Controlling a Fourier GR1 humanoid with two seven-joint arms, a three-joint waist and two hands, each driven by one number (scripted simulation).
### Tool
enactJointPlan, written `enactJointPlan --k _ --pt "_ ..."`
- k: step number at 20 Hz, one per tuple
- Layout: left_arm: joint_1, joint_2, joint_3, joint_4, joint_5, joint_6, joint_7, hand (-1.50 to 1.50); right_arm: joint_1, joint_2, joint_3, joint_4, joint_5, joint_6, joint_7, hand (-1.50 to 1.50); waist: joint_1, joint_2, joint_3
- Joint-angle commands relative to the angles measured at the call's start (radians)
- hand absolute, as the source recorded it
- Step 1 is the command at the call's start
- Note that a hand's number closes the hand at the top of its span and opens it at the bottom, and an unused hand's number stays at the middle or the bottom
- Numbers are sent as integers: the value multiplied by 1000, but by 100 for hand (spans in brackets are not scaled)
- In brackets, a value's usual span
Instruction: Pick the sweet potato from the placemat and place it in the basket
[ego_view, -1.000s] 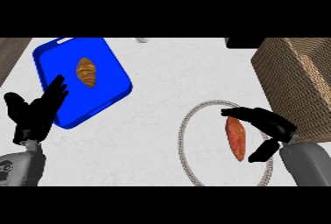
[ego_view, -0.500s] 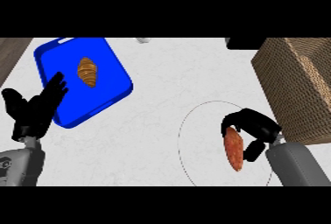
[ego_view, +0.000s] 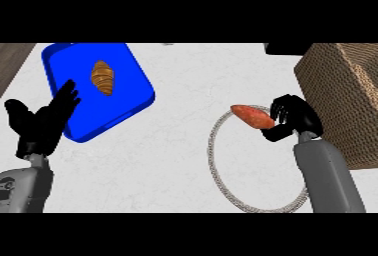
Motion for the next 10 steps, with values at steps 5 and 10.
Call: enactJointPlan --k 5,10 --pt "-41 -14 -40 -9 3 -30 4 0 -262 115 -164 62 60 -364 525 150 99 17 5" --pt "-84 -38 -73 -1 -10 -28 9 0 -454 116 -147 70 185 -668 620 150 124 22 3"
